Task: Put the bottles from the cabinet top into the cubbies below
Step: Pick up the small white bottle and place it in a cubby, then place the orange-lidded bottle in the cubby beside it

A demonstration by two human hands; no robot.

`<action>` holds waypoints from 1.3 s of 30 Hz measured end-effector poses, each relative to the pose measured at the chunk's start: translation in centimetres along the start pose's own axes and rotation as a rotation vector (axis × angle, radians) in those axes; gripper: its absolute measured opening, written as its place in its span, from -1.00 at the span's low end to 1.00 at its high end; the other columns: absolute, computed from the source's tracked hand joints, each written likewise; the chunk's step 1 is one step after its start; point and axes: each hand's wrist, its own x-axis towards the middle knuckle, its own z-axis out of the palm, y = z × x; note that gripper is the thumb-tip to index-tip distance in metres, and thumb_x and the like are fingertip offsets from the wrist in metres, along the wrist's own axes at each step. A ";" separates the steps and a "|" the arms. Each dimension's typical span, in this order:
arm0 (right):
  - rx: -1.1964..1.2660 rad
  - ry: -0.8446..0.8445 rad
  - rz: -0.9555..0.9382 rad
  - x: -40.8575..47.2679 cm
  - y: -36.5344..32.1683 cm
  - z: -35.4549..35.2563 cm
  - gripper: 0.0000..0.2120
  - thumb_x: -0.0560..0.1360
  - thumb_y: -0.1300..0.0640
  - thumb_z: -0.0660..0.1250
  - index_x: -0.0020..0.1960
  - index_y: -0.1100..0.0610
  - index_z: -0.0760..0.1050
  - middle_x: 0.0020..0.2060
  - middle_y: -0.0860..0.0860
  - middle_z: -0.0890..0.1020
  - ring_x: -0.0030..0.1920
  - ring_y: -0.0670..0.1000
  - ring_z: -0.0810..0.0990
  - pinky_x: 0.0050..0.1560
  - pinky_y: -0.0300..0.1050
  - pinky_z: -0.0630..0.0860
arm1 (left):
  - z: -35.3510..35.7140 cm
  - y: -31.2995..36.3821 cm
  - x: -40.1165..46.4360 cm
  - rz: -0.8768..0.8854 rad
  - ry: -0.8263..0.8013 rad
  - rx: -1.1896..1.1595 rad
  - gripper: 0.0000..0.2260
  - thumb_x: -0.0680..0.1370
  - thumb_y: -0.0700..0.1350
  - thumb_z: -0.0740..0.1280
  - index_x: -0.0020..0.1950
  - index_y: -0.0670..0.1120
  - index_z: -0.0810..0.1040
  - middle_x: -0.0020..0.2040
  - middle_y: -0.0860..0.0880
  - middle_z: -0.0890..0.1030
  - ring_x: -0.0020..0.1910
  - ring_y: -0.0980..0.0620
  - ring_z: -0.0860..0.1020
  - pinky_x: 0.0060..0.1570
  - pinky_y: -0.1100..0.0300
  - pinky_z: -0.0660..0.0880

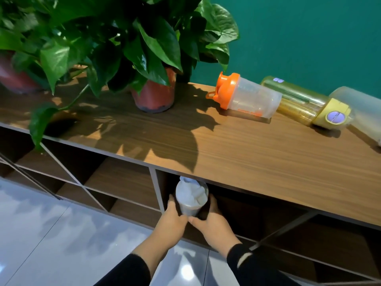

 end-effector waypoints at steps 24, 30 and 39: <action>-0.352 0.531 -0.442 -3.8 -6.1 -22.8 -0.54 0.59 -0.17 0.23 0.46 -0.11 0.33 0.35 -0.15 0.48 0.33 -0.12 0.46 0.28 -0.12 0.49 | 0.6 30.9 4.6 1.070 0.497 1.381 -0.33 0.50 0.12 0.35 0.53 -0.10 0.26 0.49 -0.16 0.38 0.48 -0.19 0.32 0.44 -0.24 0.24; -0.218 0.552 -0.452 -4.0 -6.1 -23.3 -0.60 0.61 -0.11 0.23 0.42 -0.08 0.36 0.29 -0.16 0.51 0.29 -0.14 0.47 0.27 -0.11 0.50 | 0.9 32.9 8.0 0.977 0.439 1.488 -0.45 0.45 0.13 0.35 0.37 -0.06 0.38 0.14 -0.13 0.53 0.17 -0.19 0.55 0.30 -0.23 0.37; 0.763 0.252 -0.368 -6.3 -6.6 -24.9 -0.44 0.54 -0.16 0.25 0.47 0.03 0.33 0.30 0.05 0.58 0.26 0.02 0.59 0.31 0.03 0.48 | 0.5 27.1 -3.0 1.363 0.422 1.233 -0.33 0.31 0.16 0.29 0.39 -0.07 0.43 0.30 -0.08 0.54 0.29 -0.15 0.49 0.31 -0.10 0.36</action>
